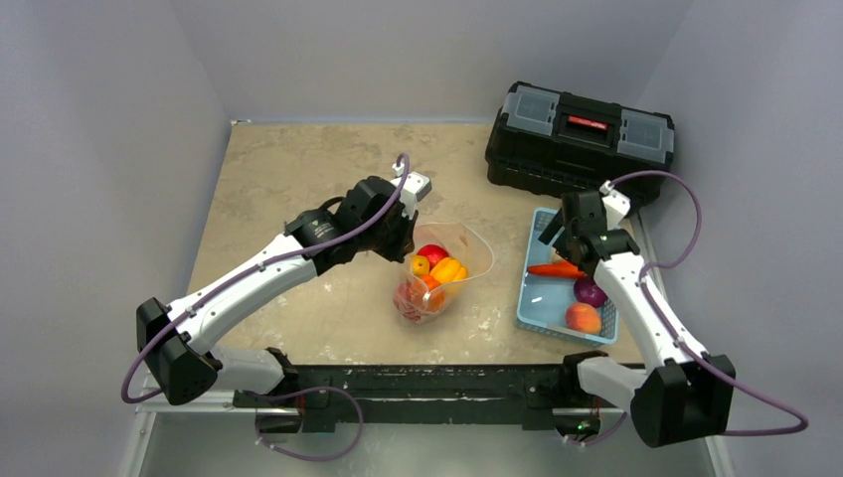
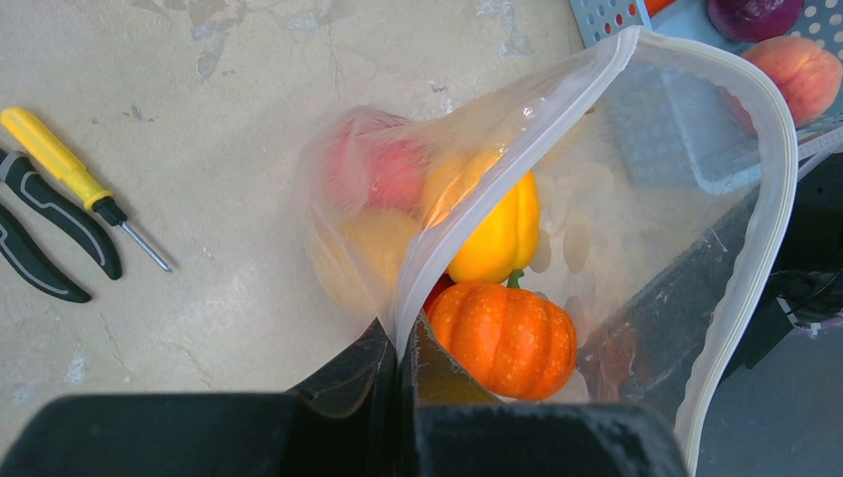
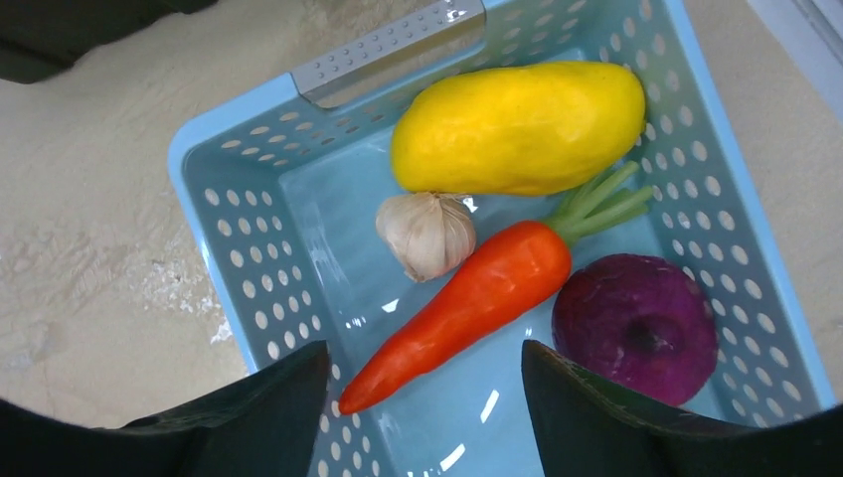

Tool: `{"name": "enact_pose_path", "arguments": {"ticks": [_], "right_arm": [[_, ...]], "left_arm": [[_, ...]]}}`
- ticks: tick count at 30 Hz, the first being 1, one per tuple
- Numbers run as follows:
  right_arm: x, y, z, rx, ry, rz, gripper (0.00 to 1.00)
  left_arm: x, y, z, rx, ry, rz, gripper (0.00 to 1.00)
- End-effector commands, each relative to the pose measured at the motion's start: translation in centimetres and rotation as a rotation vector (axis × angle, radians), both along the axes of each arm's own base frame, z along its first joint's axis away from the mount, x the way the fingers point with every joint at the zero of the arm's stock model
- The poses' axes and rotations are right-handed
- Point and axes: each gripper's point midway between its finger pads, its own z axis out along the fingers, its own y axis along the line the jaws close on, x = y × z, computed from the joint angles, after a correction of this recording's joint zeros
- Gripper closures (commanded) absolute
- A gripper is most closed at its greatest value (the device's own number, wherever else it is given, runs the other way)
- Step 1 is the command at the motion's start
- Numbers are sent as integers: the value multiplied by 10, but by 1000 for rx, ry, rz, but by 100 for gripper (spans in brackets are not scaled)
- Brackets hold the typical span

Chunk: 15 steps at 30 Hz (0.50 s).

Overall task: Place the food in the zip-top bag and seal the zipper
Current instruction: Pick up the fake vegetable from the bin.

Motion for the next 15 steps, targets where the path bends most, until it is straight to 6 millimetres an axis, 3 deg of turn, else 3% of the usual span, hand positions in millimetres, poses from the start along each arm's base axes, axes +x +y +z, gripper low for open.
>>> {"name": "enact_pose_path", "arguments": {"ticks": [1, 15], "right_arm": [[29, 2, 2, -6, -68, 42, 33], [58, -8, -54, -61, 59, 43, 34]], "left_arm": [[-1, -5, 16, -51, -26, -4, 100], [-2, -8, 13, -55, -10, -17, 100]]}}
